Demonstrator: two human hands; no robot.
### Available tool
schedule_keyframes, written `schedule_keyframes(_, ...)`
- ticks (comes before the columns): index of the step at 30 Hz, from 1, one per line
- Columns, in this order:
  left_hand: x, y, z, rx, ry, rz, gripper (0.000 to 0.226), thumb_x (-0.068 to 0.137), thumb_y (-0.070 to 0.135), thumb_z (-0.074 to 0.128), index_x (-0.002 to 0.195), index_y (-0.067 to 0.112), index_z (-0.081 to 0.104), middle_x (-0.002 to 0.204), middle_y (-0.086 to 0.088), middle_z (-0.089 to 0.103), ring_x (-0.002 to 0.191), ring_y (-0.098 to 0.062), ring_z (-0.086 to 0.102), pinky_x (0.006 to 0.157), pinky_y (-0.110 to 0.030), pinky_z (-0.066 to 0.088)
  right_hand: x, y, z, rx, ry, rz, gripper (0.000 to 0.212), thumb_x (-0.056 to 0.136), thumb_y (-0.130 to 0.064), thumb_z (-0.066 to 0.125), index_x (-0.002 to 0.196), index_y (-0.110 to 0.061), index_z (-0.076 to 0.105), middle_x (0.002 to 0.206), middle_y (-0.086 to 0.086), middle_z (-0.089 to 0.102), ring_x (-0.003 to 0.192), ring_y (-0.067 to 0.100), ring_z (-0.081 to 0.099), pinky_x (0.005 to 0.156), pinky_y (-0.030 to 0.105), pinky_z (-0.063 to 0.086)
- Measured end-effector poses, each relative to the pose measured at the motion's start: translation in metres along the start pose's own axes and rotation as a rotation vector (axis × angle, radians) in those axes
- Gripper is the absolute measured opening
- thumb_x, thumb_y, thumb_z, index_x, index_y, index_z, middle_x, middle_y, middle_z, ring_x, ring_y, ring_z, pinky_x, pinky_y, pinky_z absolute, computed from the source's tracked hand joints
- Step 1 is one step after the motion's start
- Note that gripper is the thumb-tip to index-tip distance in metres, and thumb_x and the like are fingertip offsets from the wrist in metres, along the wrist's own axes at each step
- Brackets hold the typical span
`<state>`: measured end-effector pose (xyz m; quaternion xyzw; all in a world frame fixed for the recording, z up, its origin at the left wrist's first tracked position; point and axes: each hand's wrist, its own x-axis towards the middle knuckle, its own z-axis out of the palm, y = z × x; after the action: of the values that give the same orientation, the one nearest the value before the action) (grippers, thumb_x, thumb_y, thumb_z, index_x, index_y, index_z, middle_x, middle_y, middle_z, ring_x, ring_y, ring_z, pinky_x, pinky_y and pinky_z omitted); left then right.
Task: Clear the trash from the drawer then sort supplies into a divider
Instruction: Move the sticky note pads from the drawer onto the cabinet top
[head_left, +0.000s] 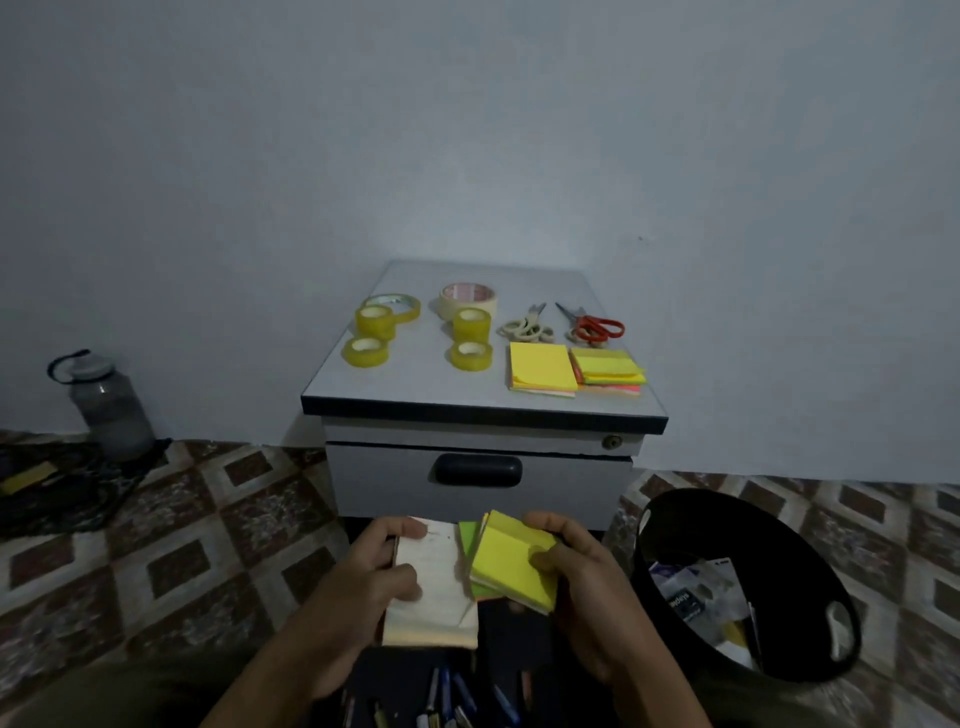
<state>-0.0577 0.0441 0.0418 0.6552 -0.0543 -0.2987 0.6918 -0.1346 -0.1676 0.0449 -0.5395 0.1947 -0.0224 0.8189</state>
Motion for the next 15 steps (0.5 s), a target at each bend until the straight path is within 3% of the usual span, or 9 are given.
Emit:
schedule_keyframes(3, -0.007, 0.029, 0.008, -0.027, -0.015, 0.074, 0.041, 0.083, -0.01, 0.052, 0.111, 0.018, 0.059, 0.114, -0.012, 0.066, 0.1, -0.036, 0.061, 0.071, -0.039, 0.051, -0.015, -0.029, -0.003, 0.003, -0.053, -0.065, 0.039, 0.092, 0.012, 0.038, 0.113, -0.008, 0.064, 0.121, 0.022, 0.059, 0.09, 0.038, 0.064, 0.057, 0.039, 0.055)
schedule_keyframes(6, -0.006, 0.064, 0.021, -0.014, -0.009, 0.186, 0.042, 0.073, -0.005, 0.061, 0.11, 0.016, 0.059, 0.108, -0.009, 0.07, 0.093, -0.028, 0.063, 0.067, -0.035, 0.052, -0.025, -0.064, -0.006, -0.053, -0.043, -0.154, 0.04, 0.089, 0.014, 0.04, 0.107, -0.009, 0.067, 0.122, 0.019, 0.058, 0.098, 0.045, 0.062, 0.062, 0.041, 0.056)
schedule_keyframes(8, 0.004, 0.087, 0.03, -0.006, 0.02, 0.244, 0.039, 0.078, -0.009, 0.058, 0.109, 0.015, 0.058, 0.107, -0.011, 0.069, 0.094, -0.028, 0.063, 0.068, -0.038, 0.052, -0.025, -0.089, -0.01, -0.099, -0.021, -0.199, 0.037, 0.09, 0.013, 0.044, 0.106, -0.008, 0.069, 0.123, 0.019, 0.057, 0.104, 0.048, 0.06, 0.064, 0.04, 0.057)
schedule_keyframes(11, 0.024, 0.123, 0.045, 0.013, 0.038, 0.298, 0.038, 0.086, -0.013, 0.048, 0.11, 0.016, 0.057, 0.107, -0.009, 0.068, 0.094, -0.028, 0.065, 0.067, -0.037, 0.052, -0.015, -0.132, -0.014, -0.154, 0.017, -0.27, 0.035, 0.091, 0.013, 0.041, 0.108, -0.005, 0.066, 0.116, 0.018, 0.06, 0.088, 0.038, 0.065, 0.058, 0.035, 0.057)
schedule_keyframes(15, 0.062, 0.163, 0.067, 0.036, 0.035, 0.335, 0.038, 0.085, -0.012, 0.048, 0.108, 0.017, 0.056, 0.11, -0.009, 0.066, 0.095, -0.027, 0.065, 0.074, -0.04, 0.053, 0.014, -0.19, -0.021, -0.242, 0.144, -0.387, 0.035, 0.088, 0.013, 0.041, 0.103, -0.008, 0.065, 0.104, 0.013, 0.06, 0.083, 0.029, 0.061, 0.058, 0.035, 0.057)
